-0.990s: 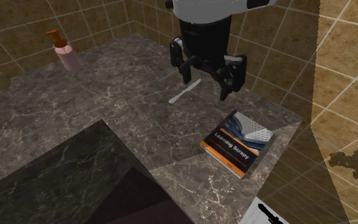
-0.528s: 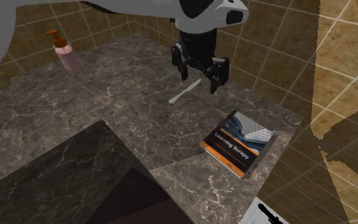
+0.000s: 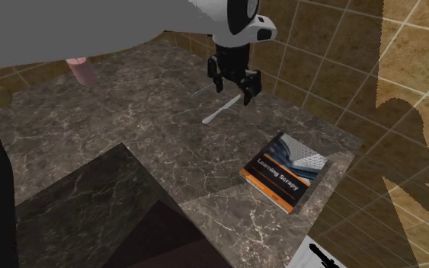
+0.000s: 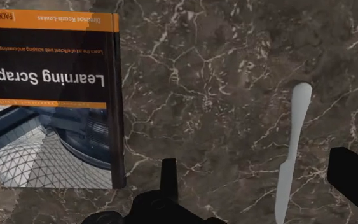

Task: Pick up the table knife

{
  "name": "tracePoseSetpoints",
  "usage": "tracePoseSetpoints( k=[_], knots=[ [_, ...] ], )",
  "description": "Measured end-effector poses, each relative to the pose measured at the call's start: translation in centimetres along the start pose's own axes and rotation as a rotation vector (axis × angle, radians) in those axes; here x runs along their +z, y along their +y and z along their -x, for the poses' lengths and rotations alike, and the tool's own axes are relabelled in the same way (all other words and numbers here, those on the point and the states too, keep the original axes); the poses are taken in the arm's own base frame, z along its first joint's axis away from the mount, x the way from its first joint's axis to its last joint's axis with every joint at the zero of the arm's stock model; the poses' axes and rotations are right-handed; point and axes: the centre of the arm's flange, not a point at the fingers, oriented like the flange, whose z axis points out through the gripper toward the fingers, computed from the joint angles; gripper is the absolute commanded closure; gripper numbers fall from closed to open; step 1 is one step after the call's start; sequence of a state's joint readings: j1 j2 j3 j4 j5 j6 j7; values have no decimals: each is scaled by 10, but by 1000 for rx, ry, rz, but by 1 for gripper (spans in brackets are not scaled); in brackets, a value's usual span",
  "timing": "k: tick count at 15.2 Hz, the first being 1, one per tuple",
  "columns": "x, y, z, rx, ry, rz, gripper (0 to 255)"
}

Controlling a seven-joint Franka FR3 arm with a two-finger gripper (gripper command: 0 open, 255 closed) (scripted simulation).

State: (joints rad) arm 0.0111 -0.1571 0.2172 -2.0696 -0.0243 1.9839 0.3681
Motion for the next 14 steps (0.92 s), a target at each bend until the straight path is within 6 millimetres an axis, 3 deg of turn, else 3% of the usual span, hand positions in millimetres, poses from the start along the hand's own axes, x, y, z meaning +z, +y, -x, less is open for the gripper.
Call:
tracePoseSetpoints(
  k=[14],
  knots=[
    [122,-99,-109,27,-77,-3,0]
  ],
)
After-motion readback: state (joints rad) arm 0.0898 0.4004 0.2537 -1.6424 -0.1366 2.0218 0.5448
